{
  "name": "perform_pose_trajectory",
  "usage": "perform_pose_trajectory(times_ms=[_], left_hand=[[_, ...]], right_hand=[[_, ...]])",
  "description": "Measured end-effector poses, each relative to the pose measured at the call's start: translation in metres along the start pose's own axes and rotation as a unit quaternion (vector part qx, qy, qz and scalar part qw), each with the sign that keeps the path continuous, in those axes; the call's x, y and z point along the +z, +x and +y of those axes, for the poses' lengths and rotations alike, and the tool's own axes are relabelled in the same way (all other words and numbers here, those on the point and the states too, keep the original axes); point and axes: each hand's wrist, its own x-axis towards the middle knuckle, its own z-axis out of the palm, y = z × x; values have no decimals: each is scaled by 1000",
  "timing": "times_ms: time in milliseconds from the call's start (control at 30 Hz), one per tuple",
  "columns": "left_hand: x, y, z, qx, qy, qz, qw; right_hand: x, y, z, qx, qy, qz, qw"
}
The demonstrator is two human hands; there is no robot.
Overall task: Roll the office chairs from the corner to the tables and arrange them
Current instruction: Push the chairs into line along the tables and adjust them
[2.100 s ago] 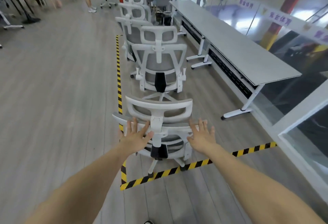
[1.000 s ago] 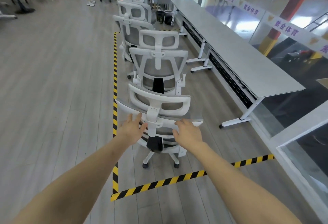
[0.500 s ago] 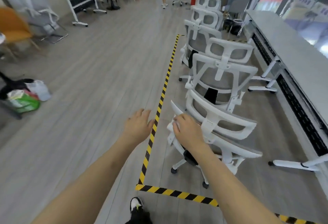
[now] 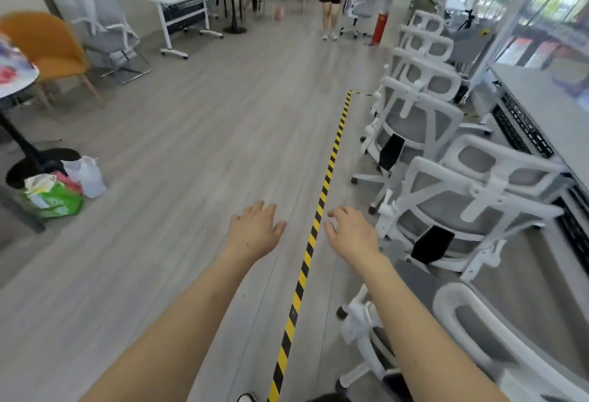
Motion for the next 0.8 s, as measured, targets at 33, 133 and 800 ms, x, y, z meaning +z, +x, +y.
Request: perform_pose_trajectory(times_ms=[33,133,800], left_hand=[[-10,21,-6,5,0,-2,1000],[-30,78,-17,15,-9,7,1000],[-100,604,-34,77,21,-5,997]], right_hand=[[-4,20,-7,7,1,2,1000],[-8,75,-21,20,5,3,1000],[-2,592,17,65,16,6,998]])
